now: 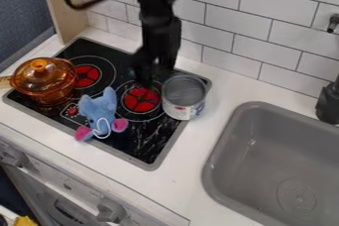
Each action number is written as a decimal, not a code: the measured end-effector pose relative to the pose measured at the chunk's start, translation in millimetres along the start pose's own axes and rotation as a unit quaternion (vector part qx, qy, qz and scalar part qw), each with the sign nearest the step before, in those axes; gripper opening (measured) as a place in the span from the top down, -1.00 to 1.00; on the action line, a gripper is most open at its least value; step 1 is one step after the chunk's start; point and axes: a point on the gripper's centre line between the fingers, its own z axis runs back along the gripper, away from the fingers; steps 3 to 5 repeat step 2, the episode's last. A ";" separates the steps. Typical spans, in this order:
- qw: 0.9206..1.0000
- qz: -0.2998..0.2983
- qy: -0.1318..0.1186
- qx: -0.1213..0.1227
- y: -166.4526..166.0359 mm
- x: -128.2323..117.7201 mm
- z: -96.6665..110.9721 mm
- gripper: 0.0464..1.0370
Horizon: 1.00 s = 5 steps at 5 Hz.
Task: Move the can into right side of burner
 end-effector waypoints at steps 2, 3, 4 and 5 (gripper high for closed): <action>0.998 0.002 0.016 0.060 -9.0 -7.5 41.4 -0.93; 0.998 0.002 0.016 0.060 -9.0 -7.5 41.4 -0.93; 0.998 0.002 0.016 0.060 -9.0 -7.5 41.4 -0.93; 0.998 0.002 0.016 0.060 -9.0 -7.5 41.4 -0.93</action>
